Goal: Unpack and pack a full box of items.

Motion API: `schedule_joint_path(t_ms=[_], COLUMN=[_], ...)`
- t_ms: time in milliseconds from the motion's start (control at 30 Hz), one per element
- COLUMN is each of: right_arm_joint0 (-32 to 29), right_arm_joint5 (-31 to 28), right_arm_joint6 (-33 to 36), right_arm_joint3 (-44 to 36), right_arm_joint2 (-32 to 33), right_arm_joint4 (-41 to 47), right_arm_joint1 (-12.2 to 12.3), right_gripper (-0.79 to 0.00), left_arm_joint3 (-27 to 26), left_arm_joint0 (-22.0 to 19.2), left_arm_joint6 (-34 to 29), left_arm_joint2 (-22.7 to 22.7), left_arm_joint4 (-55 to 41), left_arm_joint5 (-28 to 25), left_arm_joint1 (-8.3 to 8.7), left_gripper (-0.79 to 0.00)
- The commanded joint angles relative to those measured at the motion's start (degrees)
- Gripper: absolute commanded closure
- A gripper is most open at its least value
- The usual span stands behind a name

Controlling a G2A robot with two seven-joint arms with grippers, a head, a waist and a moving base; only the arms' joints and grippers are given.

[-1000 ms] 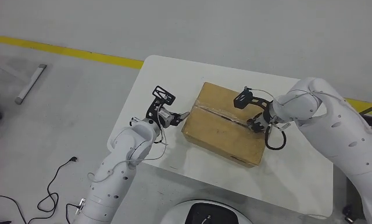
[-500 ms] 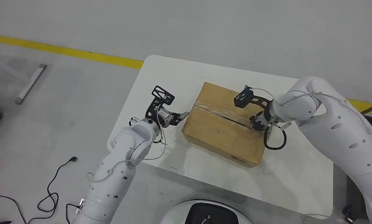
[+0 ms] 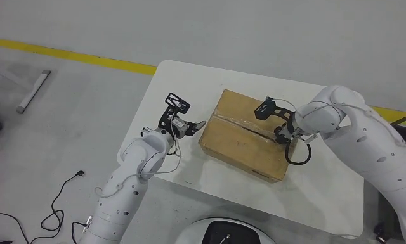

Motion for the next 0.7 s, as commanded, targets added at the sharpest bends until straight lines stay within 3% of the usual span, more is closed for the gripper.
schedule_joint_path(t_ms=[0, 400, 467, 667], right_arm_joint0=[0.12, -1.92, -2.54, -4.47], right_arm_joint5=[-0.03, -0.18, -0.22, -0.9], right_arm_joint6=[0.0, 0.0, 0.0, 0.0], right_arm_joint3=[-0.37, -3.1, -3.54, -5.16], right_arm_joint2=[0.32, 3.78, 4.46, 8.88], right_arm_joint4=[0.35, 1.64, 2.34, 6.73], right_arm_joint1=[0.35, 4.45, 5.24, 7.91], right_gripper=[-0.302, -0.382, -0.474, -0.625], left_arm_joint3=[-0.1, -0.53, -0.65, -0.84], left_arm_joint0=[0.01, 0.3, 0.31, 0.37], left_arm_joint6=[-0.08, -0.16, -0.28, -0.23], left_arm_joint2=[0.07, 0.7, 0.82, 1.12], left_arm_joint4=[0.02, -0.08, -0.11, 0.09], left_arm_joint5=[-0.02, 0.17, 0.17, 0.32], left_arm_joint1=[0.01, 0.02, 0.02, 0.02], left_gripper=[-0.785, -0.785, -0.785, -0.785])
